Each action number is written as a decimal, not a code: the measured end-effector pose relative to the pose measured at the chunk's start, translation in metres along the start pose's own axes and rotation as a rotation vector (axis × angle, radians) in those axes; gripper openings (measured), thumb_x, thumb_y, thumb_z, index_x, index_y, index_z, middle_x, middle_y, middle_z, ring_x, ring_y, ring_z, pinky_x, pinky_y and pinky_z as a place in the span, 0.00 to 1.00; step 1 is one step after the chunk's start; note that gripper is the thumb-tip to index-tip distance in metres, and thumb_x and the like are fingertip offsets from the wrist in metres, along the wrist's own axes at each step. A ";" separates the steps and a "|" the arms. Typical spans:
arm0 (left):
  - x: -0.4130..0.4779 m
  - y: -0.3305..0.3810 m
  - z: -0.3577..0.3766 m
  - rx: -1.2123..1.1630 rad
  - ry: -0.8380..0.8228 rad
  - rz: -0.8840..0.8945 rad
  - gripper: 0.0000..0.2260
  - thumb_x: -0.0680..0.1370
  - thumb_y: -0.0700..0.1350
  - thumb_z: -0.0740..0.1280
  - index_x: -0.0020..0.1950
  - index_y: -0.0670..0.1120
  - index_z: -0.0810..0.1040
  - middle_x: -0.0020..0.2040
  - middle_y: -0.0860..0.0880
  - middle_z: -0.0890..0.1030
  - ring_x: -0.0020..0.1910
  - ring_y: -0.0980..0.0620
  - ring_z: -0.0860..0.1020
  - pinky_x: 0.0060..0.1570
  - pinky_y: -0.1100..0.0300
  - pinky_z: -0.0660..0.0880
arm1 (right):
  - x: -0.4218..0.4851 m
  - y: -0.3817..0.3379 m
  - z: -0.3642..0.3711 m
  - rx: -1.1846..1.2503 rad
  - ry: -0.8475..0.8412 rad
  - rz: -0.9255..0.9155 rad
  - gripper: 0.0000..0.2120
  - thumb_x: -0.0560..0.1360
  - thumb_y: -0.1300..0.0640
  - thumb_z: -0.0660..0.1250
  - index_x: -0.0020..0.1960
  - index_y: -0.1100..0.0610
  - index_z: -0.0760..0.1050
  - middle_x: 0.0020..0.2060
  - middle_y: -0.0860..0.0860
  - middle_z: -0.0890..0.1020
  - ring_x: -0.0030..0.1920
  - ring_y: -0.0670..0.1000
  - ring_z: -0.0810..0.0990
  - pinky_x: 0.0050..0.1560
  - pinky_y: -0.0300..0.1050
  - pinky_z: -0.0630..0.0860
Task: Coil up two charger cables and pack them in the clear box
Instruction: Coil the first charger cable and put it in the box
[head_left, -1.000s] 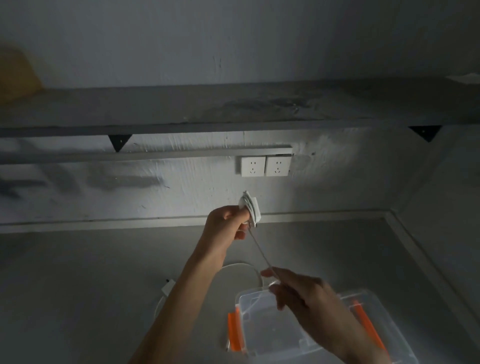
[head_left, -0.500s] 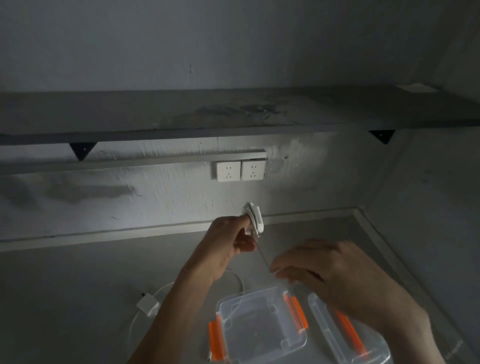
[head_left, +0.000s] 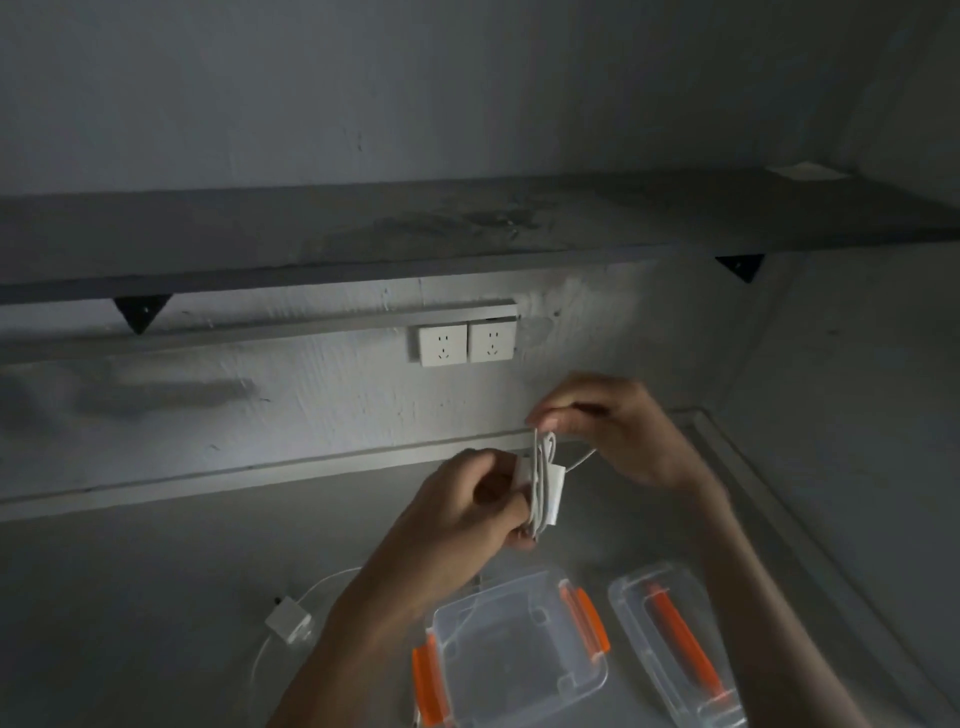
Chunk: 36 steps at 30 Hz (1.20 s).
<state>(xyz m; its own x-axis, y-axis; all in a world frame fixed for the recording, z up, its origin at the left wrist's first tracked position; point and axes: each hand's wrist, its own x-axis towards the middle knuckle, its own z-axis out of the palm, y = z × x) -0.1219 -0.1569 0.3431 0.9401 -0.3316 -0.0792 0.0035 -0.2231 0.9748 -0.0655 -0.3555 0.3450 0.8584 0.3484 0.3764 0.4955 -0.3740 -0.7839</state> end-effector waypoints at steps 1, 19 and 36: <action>-0.002 0.002 -0.004 0.028 0.004 0.014 0.05 0.78 0.39 0.68 0.52 0.43 0.82 0.44 0.45 0.86 0.42 0.50 0.85 0.43 0.60 0.82 | -0.004 0.012 0.012 0.153 -0.019 0.046 0.04 0.73 0.57 0.69 0.45 0.53 0.83 0.39 0.45 0.85 0.42 0.44 0.82 0.45 0.37 0.76; 0.020 -0.028 -0.015 -0.068 0.344 -0.141 0.12 0.70 0.48 0.67 0.44 0.41 0.82 0.42 0.38 0.84 0.41 0.49 0.79 0.49 0.44 0.79 | -0.102 -0.012 0.076 -0.281 -0.025 -0.018 0.12 0.79 0.51 0.64 0.61 0.43 0.77 0.36 0.37 0.79 0.35 0.38 0.81 0.37 0.35 0.77; -0.027 -0.031 0.012 -0.081 -0.063 -0.035 0.17 0.75 0.32 0.65 0.57 0.51 0.82 0.52 0.49 0.86 0.54 0.50 0.83 0.57 0.53 0.78 | -0.095 0.013 0.055 0.179 0.158 0.205 0.10 0.78 0.61 0.64 0.50 0.50 0.83 0.34 0.44 0.83 0.29 0.43 0.77 0.30 0.38 0.75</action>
<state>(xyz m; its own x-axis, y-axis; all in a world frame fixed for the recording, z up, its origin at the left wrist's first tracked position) -0.1512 -0.1518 0.3128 0.9154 -0.3828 -0.1244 0.0662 -0.1617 0.9846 -0.1480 -0.3462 0.2715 0.9550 0.1379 0.2627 0.2908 -0.2607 -0.9206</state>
